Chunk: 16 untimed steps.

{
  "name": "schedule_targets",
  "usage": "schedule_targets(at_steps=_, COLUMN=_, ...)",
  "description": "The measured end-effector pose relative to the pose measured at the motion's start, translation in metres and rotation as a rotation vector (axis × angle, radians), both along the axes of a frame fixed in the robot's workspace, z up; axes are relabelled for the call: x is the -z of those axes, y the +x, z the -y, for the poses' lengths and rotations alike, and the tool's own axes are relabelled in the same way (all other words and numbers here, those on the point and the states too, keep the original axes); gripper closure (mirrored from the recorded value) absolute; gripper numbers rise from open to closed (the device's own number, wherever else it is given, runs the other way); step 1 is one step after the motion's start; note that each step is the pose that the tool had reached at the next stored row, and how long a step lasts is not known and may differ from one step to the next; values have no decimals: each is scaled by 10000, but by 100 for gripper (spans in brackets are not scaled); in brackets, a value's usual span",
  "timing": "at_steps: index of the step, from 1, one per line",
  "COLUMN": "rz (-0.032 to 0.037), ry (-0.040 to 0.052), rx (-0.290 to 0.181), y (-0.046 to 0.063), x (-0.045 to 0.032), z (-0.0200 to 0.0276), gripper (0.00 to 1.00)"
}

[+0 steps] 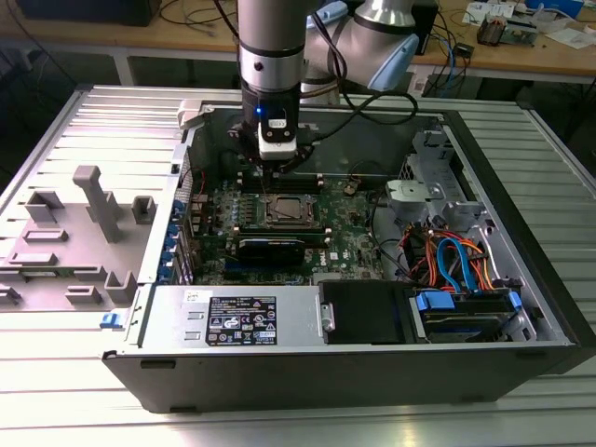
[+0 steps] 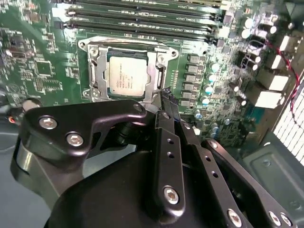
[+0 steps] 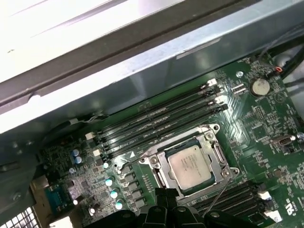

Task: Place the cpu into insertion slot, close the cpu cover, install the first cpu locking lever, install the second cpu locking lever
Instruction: 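Install the first cpu locking lever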

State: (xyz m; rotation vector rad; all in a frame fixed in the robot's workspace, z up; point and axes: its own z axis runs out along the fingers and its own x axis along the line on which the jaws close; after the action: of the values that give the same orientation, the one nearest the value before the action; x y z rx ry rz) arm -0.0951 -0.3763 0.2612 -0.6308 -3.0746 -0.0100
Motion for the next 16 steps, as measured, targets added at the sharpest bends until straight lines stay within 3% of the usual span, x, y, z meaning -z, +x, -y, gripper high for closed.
schedule_targets(at_steps=5, rz=3, ry=20, rx=-79, y=-156, x=24, z=-1, gripper=89)
schedule_targets(at_steps=11, rz=1, ry=28, rx=-1389, y=-157, x=49, z=-1, gripper=89)
schedule_targets(at_steps=14, rz=1, ry=28, rx=-1573, y=-177, x=62, z=0, gripper=89)
schedule_targets(at_steps=15, rz=15, ry=28, rx=-1578, y=-195, x=66, z=-1, gripper=89)
schedule_targets(at_steps=16, rz=74, ry=22, rx=-1579, y=-237, x=73, z=0, gripper=89)
